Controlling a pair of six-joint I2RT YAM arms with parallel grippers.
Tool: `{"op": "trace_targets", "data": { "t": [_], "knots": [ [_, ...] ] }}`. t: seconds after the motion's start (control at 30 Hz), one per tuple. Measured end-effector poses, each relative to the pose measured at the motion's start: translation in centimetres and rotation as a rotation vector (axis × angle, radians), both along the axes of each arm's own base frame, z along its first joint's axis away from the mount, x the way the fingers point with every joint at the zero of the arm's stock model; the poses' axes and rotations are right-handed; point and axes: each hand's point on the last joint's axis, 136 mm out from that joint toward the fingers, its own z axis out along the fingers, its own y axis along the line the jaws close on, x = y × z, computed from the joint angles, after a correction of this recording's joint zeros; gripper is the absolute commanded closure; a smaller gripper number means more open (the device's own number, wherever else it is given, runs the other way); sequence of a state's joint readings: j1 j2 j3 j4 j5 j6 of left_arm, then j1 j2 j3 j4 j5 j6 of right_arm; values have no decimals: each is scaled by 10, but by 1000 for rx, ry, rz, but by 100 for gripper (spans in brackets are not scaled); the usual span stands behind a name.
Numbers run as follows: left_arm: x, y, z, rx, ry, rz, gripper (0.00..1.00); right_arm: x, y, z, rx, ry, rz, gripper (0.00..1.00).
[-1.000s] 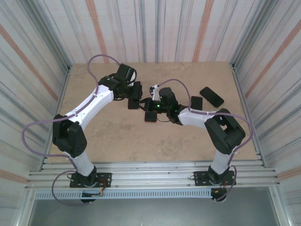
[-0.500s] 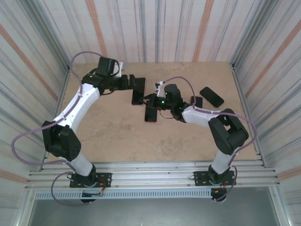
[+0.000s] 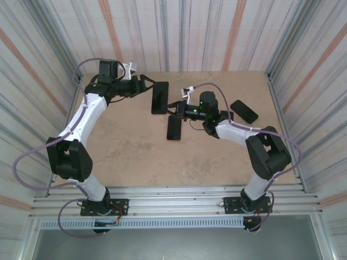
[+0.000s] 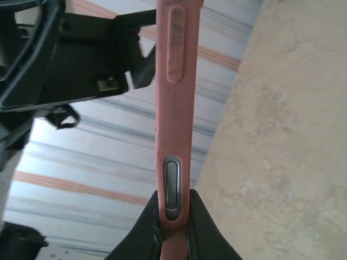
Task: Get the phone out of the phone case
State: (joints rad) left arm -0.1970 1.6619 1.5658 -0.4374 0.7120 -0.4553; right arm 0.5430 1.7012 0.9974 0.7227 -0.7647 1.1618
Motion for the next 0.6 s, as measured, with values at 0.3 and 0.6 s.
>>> {"op": "trace_targets", "data": {
  "t": [0.3, 0.6],
  "knots": [
    [-3, -17, 5, -120, 44, -90, 36, 1, -2, 31, 148, -7, 32, 97],
    [1, -27, 5, -220, 100, -144, 66, 5, 2, 20, 188, 47, 56, 97]
  ]
}}
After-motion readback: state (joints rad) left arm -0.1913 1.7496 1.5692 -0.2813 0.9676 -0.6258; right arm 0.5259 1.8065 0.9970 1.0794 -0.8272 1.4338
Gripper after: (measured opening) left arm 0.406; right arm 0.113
